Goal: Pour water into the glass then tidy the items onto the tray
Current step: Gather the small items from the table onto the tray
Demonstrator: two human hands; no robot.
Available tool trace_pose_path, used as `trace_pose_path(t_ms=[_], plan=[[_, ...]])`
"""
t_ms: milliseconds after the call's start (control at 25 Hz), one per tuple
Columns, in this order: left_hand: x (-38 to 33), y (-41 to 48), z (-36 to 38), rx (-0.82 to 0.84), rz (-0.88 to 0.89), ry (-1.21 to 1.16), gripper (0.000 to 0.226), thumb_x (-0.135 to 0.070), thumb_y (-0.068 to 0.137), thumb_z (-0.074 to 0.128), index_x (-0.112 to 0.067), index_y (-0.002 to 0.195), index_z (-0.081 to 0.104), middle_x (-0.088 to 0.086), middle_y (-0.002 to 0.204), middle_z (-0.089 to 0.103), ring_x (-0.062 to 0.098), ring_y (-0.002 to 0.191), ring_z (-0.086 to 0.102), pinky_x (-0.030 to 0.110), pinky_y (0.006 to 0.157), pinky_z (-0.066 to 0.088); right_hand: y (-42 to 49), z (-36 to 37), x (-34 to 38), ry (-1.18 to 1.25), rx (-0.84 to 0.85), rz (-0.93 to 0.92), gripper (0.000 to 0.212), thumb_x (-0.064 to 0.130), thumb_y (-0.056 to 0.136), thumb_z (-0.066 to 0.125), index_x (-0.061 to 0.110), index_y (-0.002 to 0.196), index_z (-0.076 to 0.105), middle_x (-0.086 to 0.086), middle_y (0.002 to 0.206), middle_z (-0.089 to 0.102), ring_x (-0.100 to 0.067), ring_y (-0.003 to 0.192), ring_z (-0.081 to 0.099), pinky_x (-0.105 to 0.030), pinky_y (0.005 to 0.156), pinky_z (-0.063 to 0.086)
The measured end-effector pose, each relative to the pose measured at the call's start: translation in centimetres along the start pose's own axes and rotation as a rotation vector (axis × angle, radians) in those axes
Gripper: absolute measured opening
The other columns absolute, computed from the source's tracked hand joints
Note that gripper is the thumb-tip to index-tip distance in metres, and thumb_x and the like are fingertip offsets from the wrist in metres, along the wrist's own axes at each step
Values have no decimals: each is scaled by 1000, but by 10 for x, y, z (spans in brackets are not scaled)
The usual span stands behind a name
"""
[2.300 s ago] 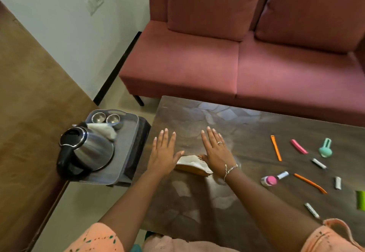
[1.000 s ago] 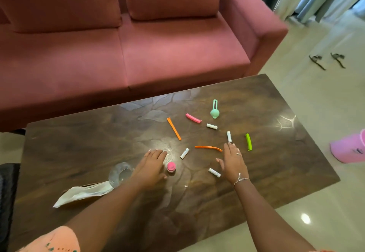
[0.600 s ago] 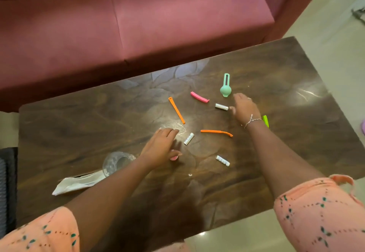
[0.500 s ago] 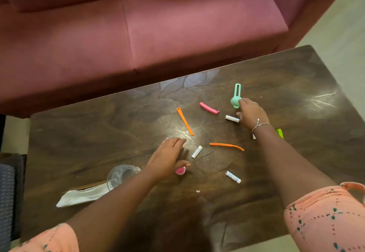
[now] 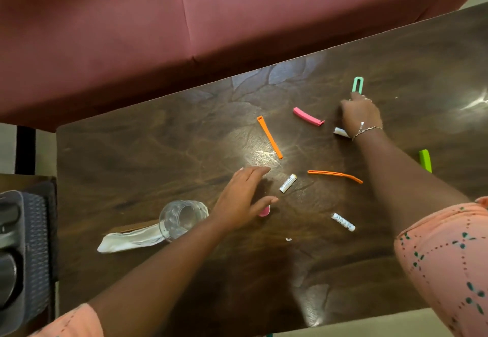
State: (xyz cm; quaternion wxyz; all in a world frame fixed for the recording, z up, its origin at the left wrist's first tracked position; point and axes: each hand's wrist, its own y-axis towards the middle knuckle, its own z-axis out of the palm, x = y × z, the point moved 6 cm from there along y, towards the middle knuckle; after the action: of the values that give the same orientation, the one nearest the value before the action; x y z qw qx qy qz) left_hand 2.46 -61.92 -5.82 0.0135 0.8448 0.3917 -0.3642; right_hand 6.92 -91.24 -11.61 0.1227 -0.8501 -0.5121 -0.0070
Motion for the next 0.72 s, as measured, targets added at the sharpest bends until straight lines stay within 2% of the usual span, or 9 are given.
trace_pose_path(t_ms=[120, 240, 360, 440, 560, 720], plan=[[14, -12, 8, 83, -41, -34, 75, -43, 74, 70, -20, 137, 38, 0, 139, 43, 12, 128, 37, 12, 97, 22, -6, 7, -7, -13, -21, 86, 22, -7, 88, 37, -13, 104, 52, -34, 118, 45, -51, 106, 45, -54, 80, 44], [26, -18, 21, 139, -46, 21, 72, -34, 74, 74, -22, 136, 39, -2, 139, 41, 11, 129, 35, 6, 93, 19, -8, 8, -9, -29, -32, 67, 21, -9, 87, 41, -11, 104, 52, -33, 114, 47, -50, 98, 47, -54, 76, 45], [34, -21, 35, 175, -35, 78, 62, -24, 77, 71, -21, 132, 43, -3, 136, 44, 13, 127, 39, 19, 100, 33, -18, -6, -12, 100, -141, 110, 24, -2, 88, 44, -8, 107, 55, -31, 116, 50, -48, 101, 47, -50, 81, 43], [36, -23, 41, 192, -24, 143, 53, -23, 81, 66, -21, 130, 45, -3, 134, 46, 15, 123, 44, 27, 96, 40, -35, -17, -8, 221, -220, 138, 29, 2, 86, 46, -2, 113, 57, -26, 120, 51, -45, 104, 49, -45, 88, 39], [34, -24, 43, 165, 19, 189, 39, -24, 87, 58, -19, 125, 51, -2, 129, 52, 17, 115, 51, 28, 86, 44, -78, -28, 7, 374, -333, 144, 32, 2, 82, 52, 2, 113, 60, -23, 116, 55, -40, 102, 53, -38, 90, 35], [28, -33, 27, 54, 19, 90, 32, -28, 91, 53, -14, 120, 55, 0, 120, 58, 20, 102, 60, 30, 81, 47, -144, -30, 35, 504, -396, 159, 29, 2, 80, 59, 2, 109, 63, -21, 109, 59, -37, 98, 56, -39, 85, 42]])
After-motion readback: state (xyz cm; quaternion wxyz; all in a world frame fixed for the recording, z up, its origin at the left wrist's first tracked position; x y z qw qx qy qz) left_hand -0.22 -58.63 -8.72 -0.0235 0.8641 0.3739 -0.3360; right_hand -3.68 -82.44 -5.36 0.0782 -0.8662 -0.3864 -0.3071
